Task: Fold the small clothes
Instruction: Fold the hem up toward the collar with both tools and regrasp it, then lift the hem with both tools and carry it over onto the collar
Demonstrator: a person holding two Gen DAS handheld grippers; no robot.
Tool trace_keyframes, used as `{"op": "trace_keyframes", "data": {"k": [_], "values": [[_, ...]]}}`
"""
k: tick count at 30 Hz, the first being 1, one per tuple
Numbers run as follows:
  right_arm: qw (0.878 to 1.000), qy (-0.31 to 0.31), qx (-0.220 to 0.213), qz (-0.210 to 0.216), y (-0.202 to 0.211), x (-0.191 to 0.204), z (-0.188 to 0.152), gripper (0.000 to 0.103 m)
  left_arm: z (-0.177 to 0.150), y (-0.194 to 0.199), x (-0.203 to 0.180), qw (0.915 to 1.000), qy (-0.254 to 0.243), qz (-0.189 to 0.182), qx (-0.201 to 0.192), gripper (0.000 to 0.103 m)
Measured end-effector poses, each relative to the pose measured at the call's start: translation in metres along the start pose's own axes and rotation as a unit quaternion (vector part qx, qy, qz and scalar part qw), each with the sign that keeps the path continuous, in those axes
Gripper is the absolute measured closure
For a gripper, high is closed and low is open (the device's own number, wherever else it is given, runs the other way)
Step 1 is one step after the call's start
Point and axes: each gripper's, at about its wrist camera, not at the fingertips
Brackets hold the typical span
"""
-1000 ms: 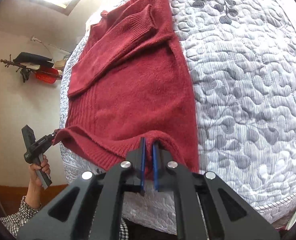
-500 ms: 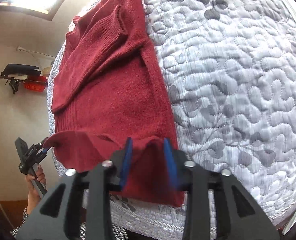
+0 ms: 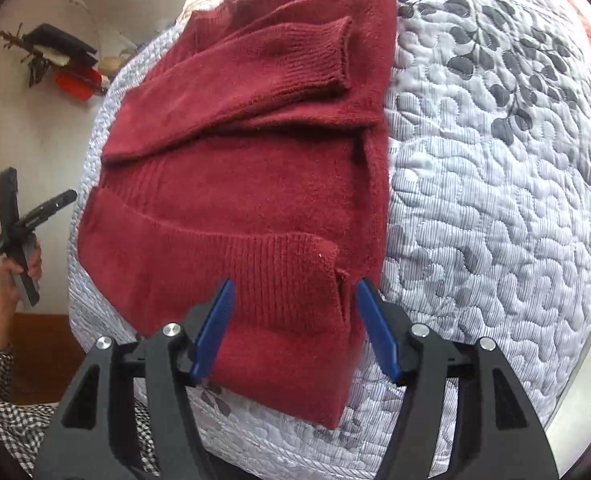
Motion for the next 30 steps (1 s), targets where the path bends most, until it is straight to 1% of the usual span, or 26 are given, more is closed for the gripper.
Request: {"op": "trace_keyframes", "data": {"k": [2,5,9,12,13,14,15,16,17,18,20,21,23,25,27,28,30], "values": [[1.000,0.009,0.014,-0.006,-0.013,0.002,0.002,0.040,-0.002,-0.012,-0.004,0.9998,-0.012,0.006,0.012,0.030],[1.000,0.007,0.024,-0.012,-0.025,0.000,0.004,0.037,-0.004,-0.024,-0.007,0.9995,-0.021,0.004,0.024,0.030],[1.000,0.000,0.030,-0.003,-0.035,-0.002,0.005,0.037,-0.007,-0.035,-0.012,0.9990,-0.024,0.001,0.038,0.030],[0.999,0.014,0.035,-0.008,-0.038,0.002,0.006,0.047,-0.010,-0.040,-0.015,0.9987,-0.029,-0.003,0.041,0.031],[0.999,0.019,0.036,-0.011,-0.038,0.002,0.005,0.052,-0.011,-0.041,-0.016,0.9987,-0.031,-0.003,0.040,0.035],[0.999,0.024,0.036,-0.011,-0.038,0.004,0.005,0.056,-0.012,-0.042,-0.016,0.9987,-0.033,-0.002,0.039,0.041],[0.999,0.026,0.036,-0.010,-0.040,0.005,0.005,0.064,-0.013,-0.043,-0.016,0.9987,-0.034,-0.001,0.037,0.043],[0.999,0.027,0.036,-0.012,-0.040,0.004,0.004,0.074,-0.014,-0.043,-0.015,0.9989,-0.034,-0.001,0.033,0.049],[0.999,0.030,0.035,-0.015,-0.040,0.005,0.004,0.081,-0.016,-0.043,-0.013,0.9991,-0.031,-0.002,0.029,0.062],[0.999,0.033,0.035,-0.013,-0.040,0.006,0.004,0.097,-0.017,-0.043,-0.011,0.9992,-0.028,-0.002,0.028,0.070],[0.999,0.028,0.027,-0.002,-0.036,0.007,0.004,0.097,-0.019,-0.039,-0.007,0.9995,-0.021,-0.004,0.023,0.090],[0.999,0.025,0.021,0.005,-0.032,0.005,0.003,0.097,-0.021,-0.034,-0.005,0.9996,-0.017,-0.011,0.019,0.092],[1.000,0.021,0.005,0.017,-0.021,0.003,0.001,0.097,-0.023,-0.020,-0.004,0.9997,-0.011,-0.020,0.003,0.093],[1.000,0.016,-0.009,0.025,-0.010,0.002,-0.002,0.097,-0.027,-0.006,-0.005,0.9996,-0.013,-0.021,-0.014,0.094],[0.999,0.015,-0.017,0.034,-0.002,0.001,-0.005,0.097,-0.032,0.003,-0.007,0.9990,-0.013,-0.031,-0.029,0.094],[0.999,0.016,-0.016,0.032,-0.002,0.001,-0.006,0.097,-0.034,0.003,-0.007,0.9989,-0.012,-0.035,-0.029,0.094],[0.999,0.020,-0.009,0.028,-0.007,0.001,-0.006,0.097,-0.036,-0.005,-0.007,0.9991,-0.016,-0.035,-0.016,0.094]]}}
Point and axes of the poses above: each gripper's, at about its wrist camera, not at the fingertips, and y roughly against the way its jaws point, x to its left, z to its top, and after that the axes turned 1 degree about -x, right-handed
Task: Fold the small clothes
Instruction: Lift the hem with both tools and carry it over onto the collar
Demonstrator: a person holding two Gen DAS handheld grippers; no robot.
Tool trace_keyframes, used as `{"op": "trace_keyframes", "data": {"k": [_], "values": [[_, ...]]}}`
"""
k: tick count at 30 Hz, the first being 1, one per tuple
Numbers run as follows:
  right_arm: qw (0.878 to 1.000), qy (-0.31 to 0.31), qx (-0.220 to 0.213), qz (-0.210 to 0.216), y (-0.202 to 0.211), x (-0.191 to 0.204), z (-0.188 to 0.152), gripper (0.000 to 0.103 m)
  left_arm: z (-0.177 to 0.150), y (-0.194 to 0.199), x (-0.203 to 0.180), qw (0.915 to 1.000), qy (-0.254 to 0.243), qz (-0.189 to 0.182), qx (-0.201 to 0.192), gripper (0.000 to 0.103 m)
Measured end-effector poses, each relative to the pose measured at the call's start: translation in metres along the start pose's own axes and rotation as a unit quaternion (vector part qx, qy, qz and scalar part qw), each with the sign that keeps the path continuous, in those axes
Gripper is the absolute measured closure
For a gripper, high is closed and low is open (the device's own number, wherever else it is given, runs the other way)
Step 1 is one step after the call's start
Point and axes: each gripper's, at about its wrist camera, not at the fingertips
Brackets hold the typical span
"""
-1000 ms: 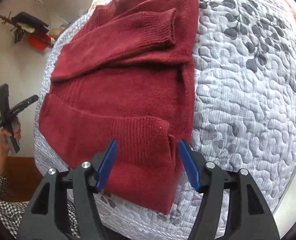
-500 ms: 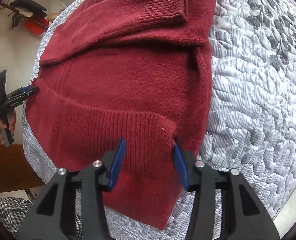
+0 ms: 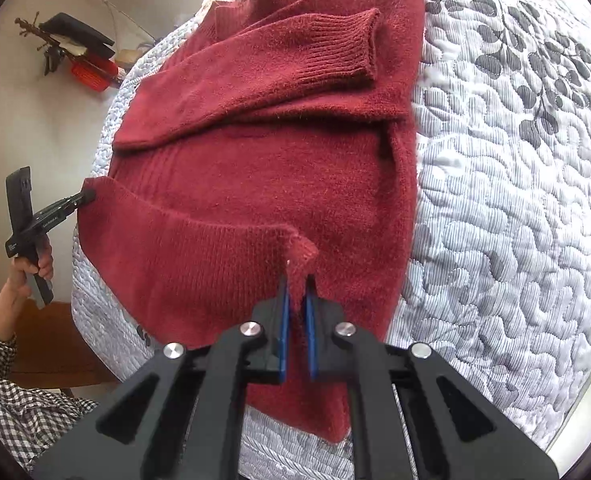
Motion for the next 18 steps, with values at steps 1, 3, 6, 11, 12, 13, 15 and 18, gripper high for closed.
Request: {"op": "trace_keyframes", "data": {"k": [1,3,6,11,12,13,15,18], "values": [[1.000,-0.002,0.006,-0.004,-0.005,-0.001,0.001,0.097,-0.001,-0.007,-0.001,1.0000,0.001,0.003,0.009,0.093],[1.000,-0.008,0.017,-0.003,-0.015,-0.002,0.004,0.092,0.004,-0.021,0.003,0.9997,0.010,0.000,0.024,0.091],[0.999,-0.022,0.032,-0.007,-0.027,-0.007,0.008,0.069,0.010,-0.037,0.004,0.9991,0.016,0.001,0.039,0.077],[0.999,-0.011,0.042,-0.016,-0.038,-0.002,0.009,0.083,0.017,-0.044,-0.010,0.9986,-0.009,0.006,0.051,0.079],[0.999,-0.004,0.040,-0.021,-0.036,-0.001,0.008,0.094,0.018,-0.042,-0.013,0.9987,-0.017,0.008,0.048,0.084],[0.999,-0.003,0.036,-0.020,-0.032,-0.001,0.008,0.097,0.018,-0.039,-0.016,0.9987,-0.021,0.008,0.045,0.092],[1.000,-0.008,0.025,-0.002,-0.023,-0.001,0.004,0.097,0.016,-0.028,-0.020,0.9992,-0.018,-0.005,0.035,0.095],[1.000,-0.005,0.005,0.007,-0.004,0.002,0.001,0.097,0.009,-0.012,-0.026,0.9996,-0.022,-0.012,0.008,0.096]]}}
Point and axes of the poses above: each gripper's, at about its wrist camera, not at the fingertips, and y roughly against the way its jaws point, x to its left, z to its top, and after that the axes turned 1 degree about -x, right-handed
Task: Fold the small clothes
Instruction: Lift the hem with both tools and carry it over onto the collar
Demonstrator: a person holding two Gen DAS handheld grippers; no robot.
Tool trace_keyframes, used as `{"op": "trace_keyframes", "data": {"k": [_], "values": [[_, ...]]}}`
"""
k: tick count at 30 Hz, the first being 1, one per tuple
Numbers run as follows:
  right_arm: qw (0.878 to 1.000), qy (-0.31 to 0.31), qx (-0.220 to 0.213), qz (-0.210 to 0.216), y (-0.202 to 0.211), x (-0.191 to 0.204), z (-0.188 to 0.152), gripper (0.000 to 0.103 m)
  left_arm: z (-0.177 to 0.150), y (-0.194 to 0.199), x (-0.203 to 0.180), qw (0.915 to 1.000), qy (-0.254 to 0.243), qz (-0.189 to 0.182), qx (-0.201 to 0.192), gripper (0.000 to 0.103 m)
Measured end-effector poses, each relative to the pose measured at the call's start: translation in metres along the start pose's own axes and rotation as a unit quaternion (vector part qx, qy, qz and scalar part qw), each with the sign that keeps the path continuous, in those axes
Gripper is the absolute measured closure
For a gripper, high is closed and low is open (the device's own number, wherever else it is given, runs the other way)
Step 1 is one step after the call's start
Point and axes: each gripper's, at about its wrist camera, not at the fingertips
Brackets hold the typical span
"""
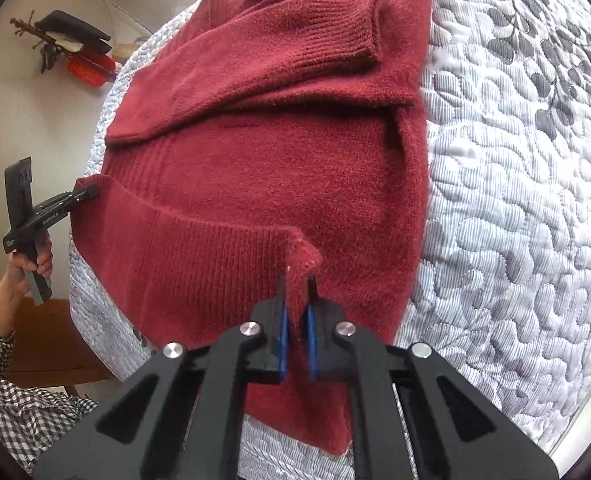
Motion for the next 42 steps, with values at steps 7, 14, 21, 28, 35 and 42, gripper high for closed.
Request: {"op": "trace_keyframes", "data": {"k": [7,14,21,28,35,42], "values": [[0.999,-0.016,-0.042,0.020,0.036,0.000,0.002,0.097,0.014,0.037,0.013,0.9972,0.047,-0.012,-0.057,0.096],[0.995,0.000,-0.094,0.023,0.072,0.004,0.044,0.097,0.069,0.056,0.025,0.9925,0.060,-0.012,-0.106,0.096],[0.991,0.024,-0.128,-0.003,0.089,0.003,0.128,0.097,0.149,0.045,0.033,0.9859,0.068,-0.007,-0.152,0.096],[0.991,0.005,-0.133,-0.019,0.070,-0.016,0.214,0.097,0.209,0.008,0.051,0.9838,0.094,-0.004,-0.152,0.096],[0.995,-0.027,-0.091,-0.042,0.020,-0.045,0.251,0.097,0.224,-0.052,0.067,0.9889,0.108,0.017,-0.101,0.096],[0.994,-0.066,-0.069,-0.046,-0.014,-0.067,0.250,0.096,0.223,-0.097,0.074,0.9919,0.110,0.036,-0.053,0.095]]}}
Point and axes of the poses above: each gripper's, at about its wrist camera, not at the fingertips, and y roughly against the way its jaws point, x to its left, z to its top, and after that the axes turned 1 degree about -x, right-handed
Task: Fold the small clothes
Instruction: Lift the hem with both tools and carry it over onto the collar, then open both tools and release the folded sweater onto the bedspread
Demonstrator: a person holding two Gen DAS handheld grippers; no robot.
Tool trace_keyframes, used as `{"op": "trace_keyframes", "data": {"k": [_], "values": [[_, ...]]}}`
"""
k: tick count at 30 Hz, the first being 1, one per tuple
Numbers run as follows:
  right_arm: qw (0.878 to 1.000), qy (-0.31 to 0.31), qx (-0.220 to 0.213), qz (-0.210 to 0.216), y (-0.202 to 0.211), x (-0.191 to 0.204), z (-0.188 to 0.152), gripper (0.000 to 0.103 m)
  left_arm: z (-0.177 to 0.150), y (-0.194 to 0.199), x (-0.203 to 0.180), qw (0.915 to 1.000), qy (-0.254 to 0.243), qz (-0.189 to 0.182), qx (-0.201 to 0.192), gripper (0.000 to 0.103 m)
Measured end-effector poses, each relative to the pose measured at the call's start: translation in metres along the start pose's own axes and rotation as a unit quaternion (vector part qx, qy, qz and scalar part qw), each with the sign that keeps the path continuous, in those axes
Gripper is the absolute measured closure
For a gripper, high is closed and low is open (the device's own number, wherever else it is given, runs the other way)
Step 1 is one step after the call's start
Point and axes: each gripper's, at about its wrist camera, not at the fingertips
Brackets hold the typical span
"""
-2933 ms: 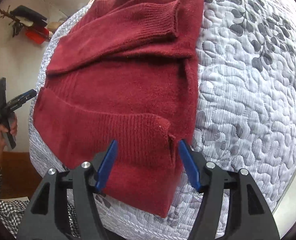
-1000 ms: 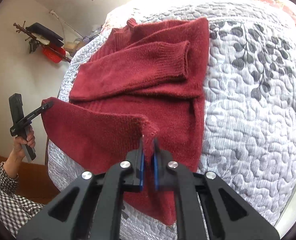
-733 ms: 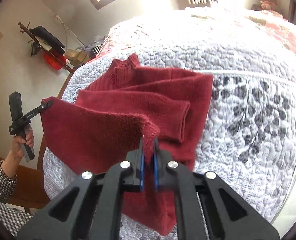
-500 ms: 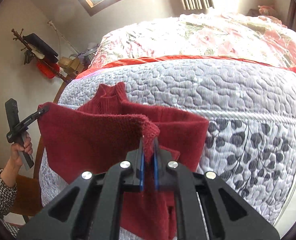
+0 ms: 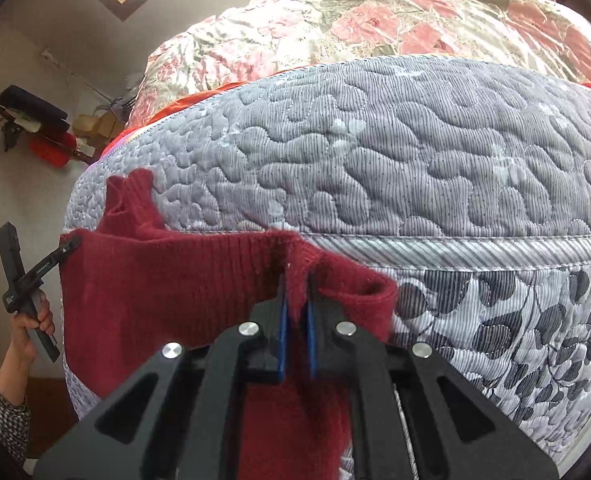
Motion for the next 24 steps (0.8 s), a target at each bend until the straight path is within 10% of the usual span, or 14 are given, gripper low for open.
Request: {"op": "trace_keyframes", "data": {"k": [4,7,11,24], "values": [[1.000,-0.008,0.004,0.005,-0.004,-0.002,0.000,0.089,-0.002,-0.012,0.001,0.9998,0.007,0.007,0.015,0.088],[1.000,-0.002,0.001,0.013,0.006,0.002,-0.003,0.076,-0.001,-0.006,0.001,0.9995,0.019,0.004,0.024,0.055],[0.999,0.031,-0.016,0.000,0.036,0.011,-0.023,0.060,-0.012,0.026,0.001,0.9992,0.016,-0.011,0.034,0.039],[0.998,0.003,0.052,0.038,0.056,-0.007,-0.193,0.048,-0.158,0.088,0.036,0.9906,0.078,-0.031,0.108,0.026]]}}
Point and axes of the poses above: each gripper's, at about its wrist camera, not at the fingertips, and y roughly against the way its jaws point, x to its left, z to its top, and after that the axes turned 1 degree about -x, right-handed
